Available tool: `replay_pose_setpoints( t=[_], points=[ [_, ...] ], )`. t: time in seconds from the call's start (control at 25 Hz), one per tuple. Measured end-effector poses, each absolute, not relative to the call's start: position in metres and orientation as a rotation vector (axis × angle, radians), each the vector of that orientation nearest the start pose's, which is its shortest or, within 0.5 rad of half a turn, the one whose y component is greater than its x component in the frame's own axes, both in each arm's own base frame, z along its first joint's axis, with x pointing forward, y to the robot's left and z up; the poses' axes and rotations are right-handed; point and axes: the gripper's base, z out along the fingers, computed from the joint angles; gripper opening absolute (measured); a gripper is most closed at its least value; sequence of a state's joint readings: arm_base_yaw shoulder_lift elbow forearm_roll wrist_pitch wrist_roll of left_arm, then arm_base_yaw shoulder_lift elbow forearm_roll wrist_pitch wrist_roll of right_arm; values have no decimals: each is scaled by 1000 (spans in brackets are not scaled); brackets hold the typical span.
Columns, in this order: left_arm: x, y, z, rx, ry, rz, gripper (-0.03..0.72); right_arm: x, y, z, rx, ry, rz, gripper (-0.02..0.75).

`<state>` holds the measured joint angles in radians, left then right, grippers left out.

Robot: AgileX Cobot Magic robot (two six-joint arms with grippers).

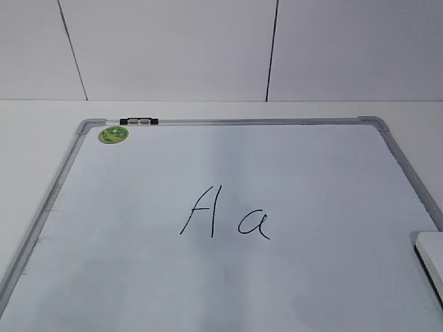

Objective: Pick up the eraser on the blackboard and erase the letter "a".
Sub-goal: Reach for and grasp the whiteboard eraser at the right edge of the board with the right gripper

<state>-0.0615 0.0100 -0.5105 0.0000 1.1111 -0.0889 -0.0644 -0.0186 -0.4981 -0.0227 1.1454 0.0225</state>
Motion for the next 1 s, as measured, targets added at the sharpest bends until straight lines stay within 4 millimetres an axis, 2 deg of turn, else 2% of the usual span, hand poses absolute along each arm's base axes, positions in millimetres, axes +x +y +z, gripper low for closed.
replay_pose_setpoints(
  t=[0.8,1.0],
  points=[
    [-7,0,276,-29,2095,-91,235,-11,-1,270,94,2117,-50,526],
    [-7,0,276,-29,2095,-91,235,7,-1,272,98,2246,-38,527]
  ],
)
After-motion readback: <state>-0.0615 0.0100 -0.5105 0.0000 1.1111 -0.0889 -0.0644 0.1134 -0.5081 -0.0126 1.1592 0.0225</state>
